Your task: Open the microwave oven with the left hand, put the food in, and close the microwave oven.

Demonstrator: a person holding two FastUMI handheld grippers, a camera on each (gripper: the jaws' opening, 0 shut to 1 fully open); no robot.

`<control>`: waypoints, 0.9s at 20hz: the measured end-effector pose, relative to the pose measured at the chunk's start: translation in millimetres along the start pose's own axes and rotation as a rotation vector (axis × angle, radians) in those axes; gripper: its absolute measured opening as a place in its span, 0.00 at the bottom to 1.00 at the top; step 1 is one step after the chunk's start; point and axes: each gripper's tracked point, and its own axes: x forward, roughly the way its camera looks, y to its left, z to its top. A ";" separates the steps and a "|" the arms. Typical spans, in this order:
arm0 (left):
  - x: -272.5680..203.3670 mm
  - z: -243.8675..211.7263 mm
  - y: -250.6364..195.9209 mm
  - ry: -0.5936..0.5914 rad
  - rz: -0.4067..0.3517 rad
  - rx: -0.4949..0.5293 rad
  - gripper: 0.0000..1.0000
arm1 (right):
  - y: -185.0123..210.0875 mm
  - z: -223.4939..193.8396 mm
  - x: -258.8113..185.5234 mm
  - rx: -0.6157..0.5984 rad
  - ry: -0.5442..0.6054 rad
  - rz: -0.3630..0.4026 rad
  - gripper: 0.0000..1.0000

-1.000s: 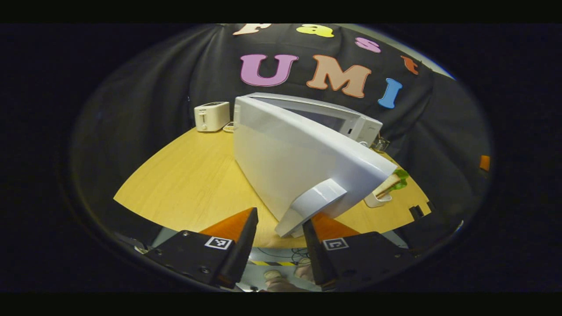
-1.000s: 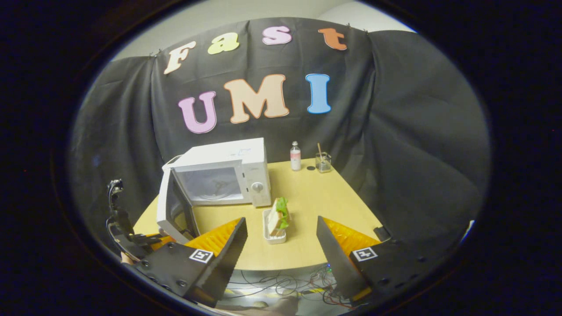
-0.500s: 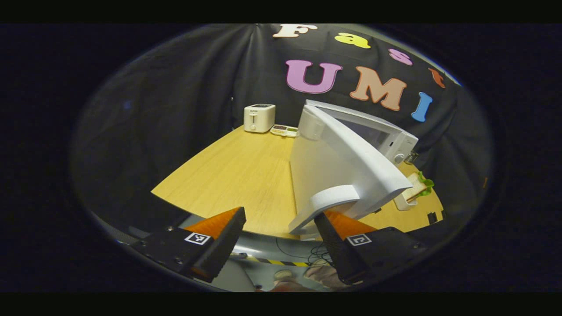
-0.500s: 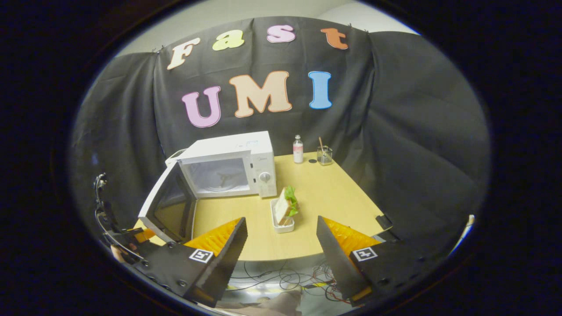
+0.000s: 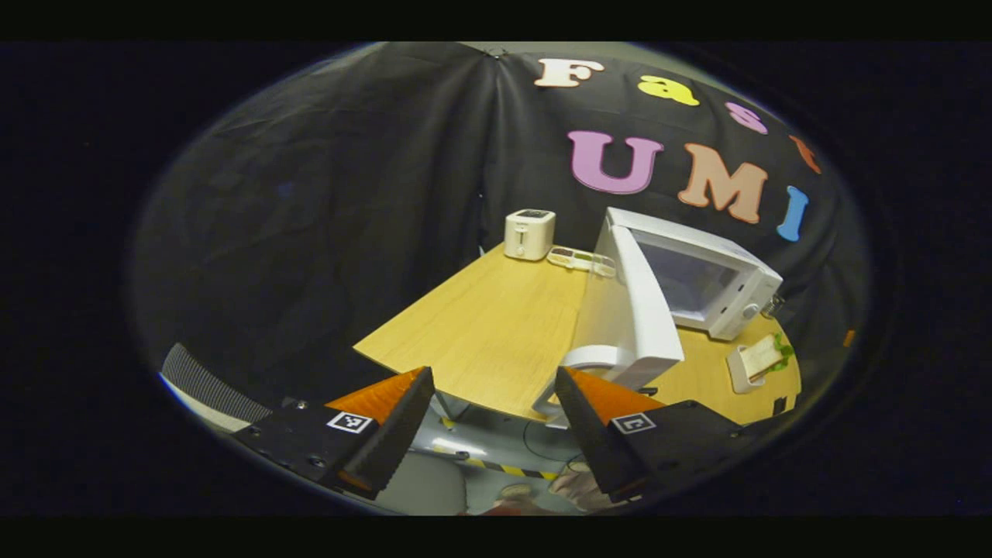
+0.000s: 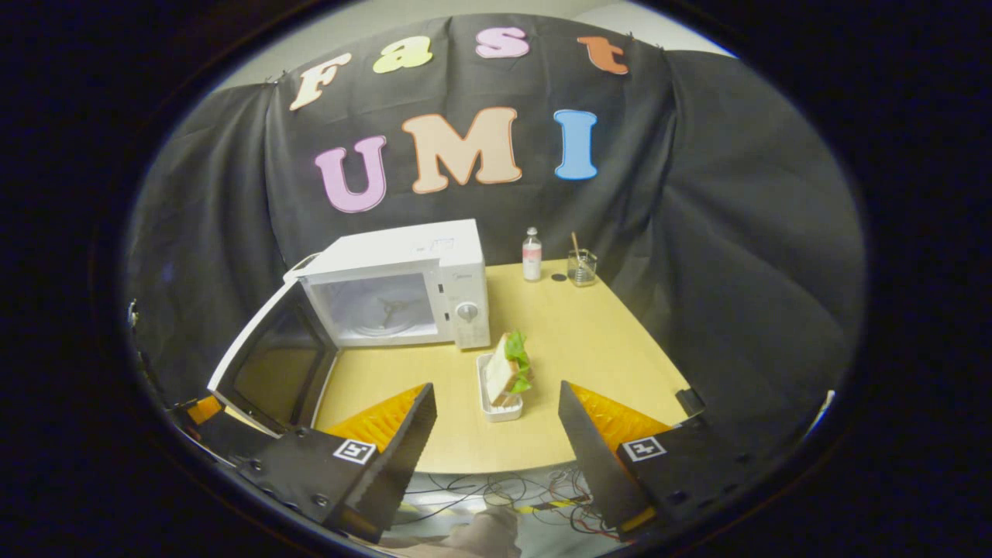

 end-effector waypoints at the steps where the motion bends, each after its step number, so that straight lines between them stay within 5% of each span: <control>1: -3.5 10.2 4.6 -0.032 0.033 -0.009 0.96 | -2.1 -0.1 13.1 0.005 0.029 0.012 0.96; 9: -13.3 90.7 6.8 -0.259 0.246 -0.068 0.91 | -22.3 -22.9 120.3 0.092 0.339 0.125 0.93; 10: -14.7 96.0 4.1 -0.273 0.266 -0.076 0.99 | -23.5 -26.8 131.0 0.115 0.376 0.143 0.93; 15: -18.6 106.0 -9.3 -0.303 0.339 -0.094 0.91 | -27.1 -48.5 188.8 0.192 0.551 0.196 0.98; 18: -21.0 115.0 -14.1 -0.317 0.377 -0.068 0.95 | -27.8 -60.9 213.8 0.168 0.613 0.209 0.97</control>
